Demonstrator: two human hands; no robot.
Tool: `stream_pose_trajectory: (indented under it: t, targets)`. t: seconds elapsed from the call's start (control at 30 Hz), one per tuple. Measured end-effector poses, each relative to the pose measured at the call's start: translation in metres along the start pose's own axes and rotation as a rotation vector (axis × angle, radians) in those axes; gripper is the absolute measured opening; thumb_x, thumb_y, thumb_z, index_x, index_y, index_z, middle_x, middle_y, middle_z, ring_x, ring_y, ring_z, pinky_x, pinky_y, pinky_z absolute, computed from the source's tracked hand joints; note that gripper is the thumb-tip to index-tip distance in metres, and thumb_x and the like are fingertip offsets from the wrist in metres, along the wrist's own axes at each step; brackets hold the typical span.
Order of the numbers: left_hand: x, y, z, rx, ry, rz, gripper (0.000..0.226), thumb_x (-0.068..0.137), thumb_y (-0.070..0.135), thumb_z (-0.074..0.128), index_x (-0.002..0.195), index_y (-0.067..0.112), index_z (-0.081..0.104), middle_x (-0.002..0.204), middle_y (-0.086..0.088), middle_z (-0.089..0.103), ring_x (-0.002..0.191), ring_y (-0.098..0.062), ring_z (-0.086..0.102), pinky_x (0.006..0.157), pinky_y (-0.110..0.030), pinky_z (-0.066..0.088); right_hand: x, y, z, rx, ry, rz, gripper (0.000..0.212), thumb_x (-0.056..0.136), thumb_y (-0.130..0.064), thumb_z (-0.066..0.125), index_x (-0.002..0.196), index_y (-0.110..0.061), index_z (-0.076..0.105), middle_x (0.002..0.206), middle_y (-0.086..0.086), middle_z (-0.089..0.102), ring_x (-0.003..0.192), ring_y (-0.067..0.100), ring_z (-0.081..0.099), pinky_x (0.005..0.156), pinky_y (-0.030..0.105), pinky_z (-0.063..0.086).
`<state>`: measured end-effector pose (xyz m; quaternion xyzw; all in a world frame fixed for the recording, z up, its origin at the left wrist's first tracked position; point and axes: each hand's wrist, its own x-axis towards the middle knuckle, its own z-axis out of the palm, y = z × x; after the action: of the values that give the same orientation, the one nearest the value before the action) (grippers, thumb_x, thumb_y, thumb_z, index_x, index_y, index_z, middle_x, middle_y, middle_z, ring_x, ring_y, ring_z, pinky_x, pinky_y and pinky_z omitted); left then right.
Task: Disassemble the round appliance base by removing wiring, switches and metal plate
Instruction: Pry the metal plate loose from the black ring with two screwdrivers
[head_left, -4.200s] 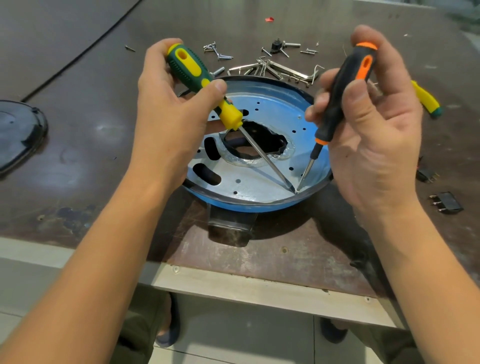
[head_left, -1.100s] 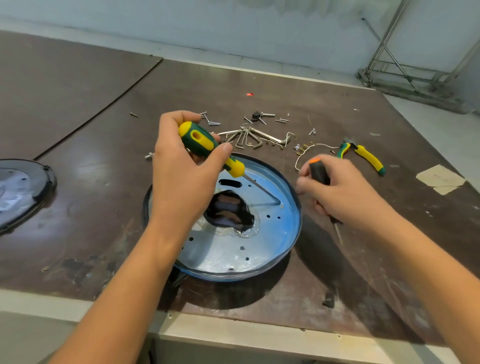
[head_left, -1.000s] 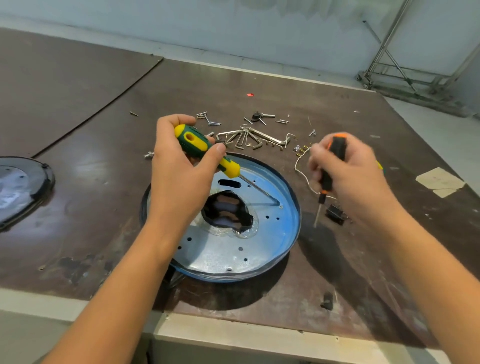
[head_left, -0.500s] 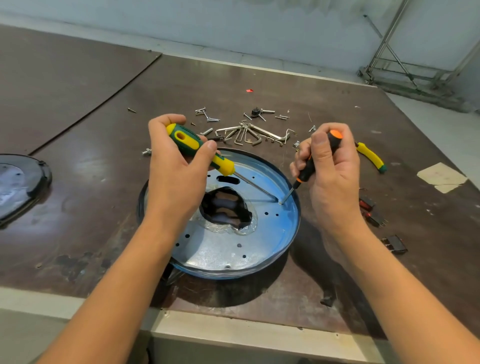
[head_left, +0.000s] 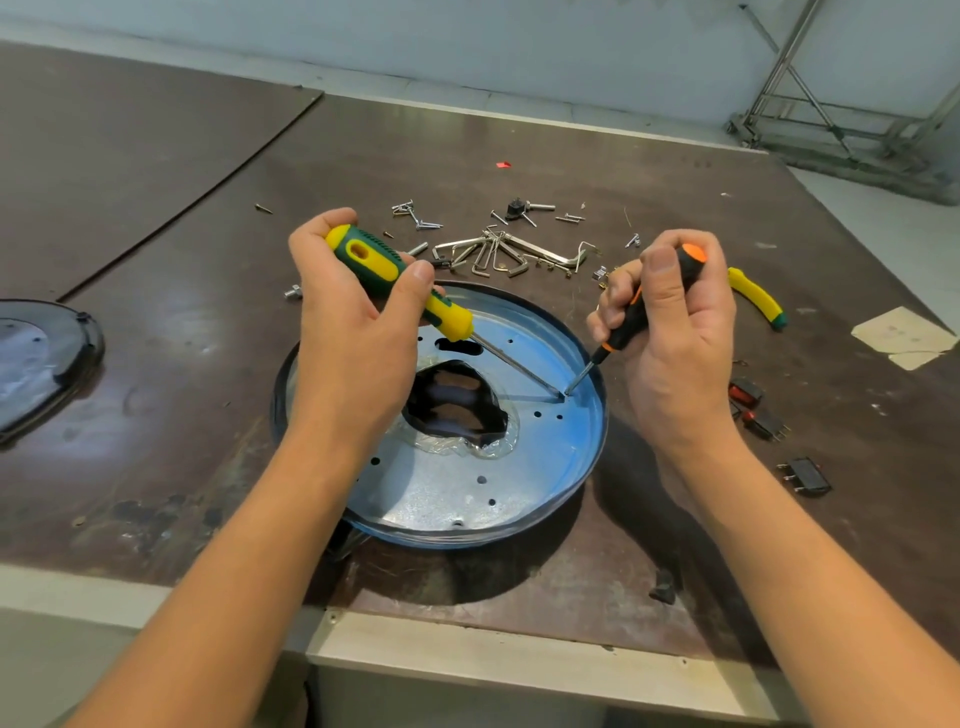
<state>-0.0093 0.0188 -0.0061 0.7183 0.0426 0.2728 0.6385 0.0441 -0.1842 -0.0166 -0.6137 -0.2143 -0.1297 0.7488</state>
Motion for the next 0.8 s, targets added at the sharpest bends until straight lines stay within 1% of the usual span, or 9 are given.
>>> stream_pose_trajectory:
  t: [0.1, 0.27, 0.37, 0.53, 0.63, 0.67, 0.73, 0.77, 0.8]
  targets:
    - [-0.002, 0.0018, 0.0003, 0.021, -0.019, -0.007, 0.044, 0.091, 0.026, 0.064, 0.124, 0.029, 0.035, 0.111, -0.01, 0.062, 0.1, -0.023, 0.068, 0.092, -0.046, 0.057, 0.0007, -0.0031, 0.0027, -0.047, -0.022, 0.03, 0.007, 0.106, -0.02, 0.047, 0.101, -0.018, 0.051, 0.08, 0.001, 0.051, 0.069, 0.015, 0.051, 0.061, 0.034, 0.048]
    - [-0.002, 0.0053, 0.0014, 0.042, -0.011, -0.003, 0.045, 0.089, 0.029, 0.064, 0.124, 0.028, 0.035, 0.114, -0.018, 0.058, 0.103, -0.031, 0.065, 0.093, -0.052, 0.055, 0.004, -0.0087, 0.0058, -0.227, -0.093, 0.01, 0.009, 0.105, -0.022, 0.055, 0.106, -0.013, 0.059, 0.085, 0.0, 0.055, 0.073, 0.015, 0.064, 0.077, 0.047, 0.059]
    - [-0.0012, 0.0061, 0.0016, 0.063, 0.024, 0.026, 0.046, 0.092, 0.025, 0.063, 0.128, 0.026, 0.035, 0.107, -0.008, 0.06, 0.102, -0.028, 0.065, 0.093, -0.051, 0.055, 0.0044, -0.0072, 0.0037, -0.213, -0.093, 0.0, 0.017, 0.105, -0.022, 0.056, 0.119, -0.014, 0.062, 0.084, -0.003, 0.055, 0.074, 0.012, 0.068, 0.082, 0.055, 0.061]
    - [-0.0004, 0.0058, 0.0042, 0.098, 0.016, 0.075, 0.044, 0.096, 0.02, 0.062, 0.13, 0.023, 0.034, 0.109, -0.011, 0.06, 0.101, -0.024, 0.067, 0.093, -0.049, 0.055, 0.005, -0.0024, -0.0026, -0.122, -0.053, 0.038, 0.033, 0.102, -0.02, 0.063, 0.136, -0.017, 0.062, 0.091, 0.017, 0.054, 0.09, 0.017, 0.069, 0.097, 0.048, 0.058]
    - [-0.0005, 0.0053, 0.0046, 0.114, 0.008, 0.099, 0.042, 0.098, 0.017, 0.061, 0.129, 0.023, 0.033, 0.107, -0.007, 0.058, 0.1, -0.021, 0.066, 0.094, -0.049, 0.055, 0.005, -0.0028, -0.001, -0.09, -0.014, 0.005, 0.047, 0.094, -0.009, 0.073, 0.139, -0.017, 0.06, 0.091, 0.005, 0.06, 0.093, 0.021, 0.06, 0.101, 0.042, 0.056]
    - [-0.0004, 0.0049, 0.0047, 0.122, 0.006, 0.104, 0.042, 0.098, 0.017, 0.061, 0.129, 0.023, 0.033, 0.107, -0.008, 0.058, 0.099, -0.02, 0.066, 0.094, -0.049, 0.055, 0.0051, -0.0028, 0.0003, -0.075, -0.001, -0.012, 0.053, 0.092, -0.006, 0.074, 0.141, -0.016, 0.058, 0.091, 0.005, 0.06, 0.093, 0.023, 0.058, 0.101, 0.042, 0.055]
    - [-0.0001, 0.005, 0.005, 0.132, 0.005, 0.112, 0.042, 0.099, 0.017, 0.061, 0.129, 0.022, 0.033, 0.104, -0.003, 0.058, 0.095, -0.015, 0.065, 0.094, -0.048, 0.055, 0.0048, -0.0034, 0.0044, -0.043, -0.011, -0.037, 0.06, 0.09, -0.003, 0.074, 0.146, -0.012, 0.052, 0.091, 0.017, 0.057, 0.094, 0.029, 0.061, 0.102, 0.046, 0.055]
    - [0.0, 0.0054, 0.0054, 0.135, 0.003, 0.114, 0.041, 0.099, 0.017, 0.061, 0.129, 0.022, 0.033, 0.102, 0.0, 0.057, 0.095, -0.014, 0.065, 0.094, -0.047, 0.055, 0.0043, -0.0034, 0.0061, -0.03, -0.028, -0.05, 0.061, 0.091, -0.002, 0.073, 0.147, -0.011, 0.051, 0.092, 0.019, 0.059, 0.095, 0.032, 0.064, 0.101, 0.047, 0.056]
    - [0.0, 0.0056, 0.0057, 0.137, 0.0, 0.116, 0.042, 0.099, 0.017, 0.061, 0.129, 0.022, 0.033, 0.101, 0.002, 0.057, 0.096, -0.016, 0.065, 0.094, -0.047, 0.055, 0.0037, -0.0031, 0.0066, -0.018, -0.048, -0.061, 0.06, 0.092, -0.001, 0.071, 0.147, -0.009, 0.049, 0.091, 0.014, 0.062, 0.098, 0.032, 0.068, 0.1, 0.048, 0.057]
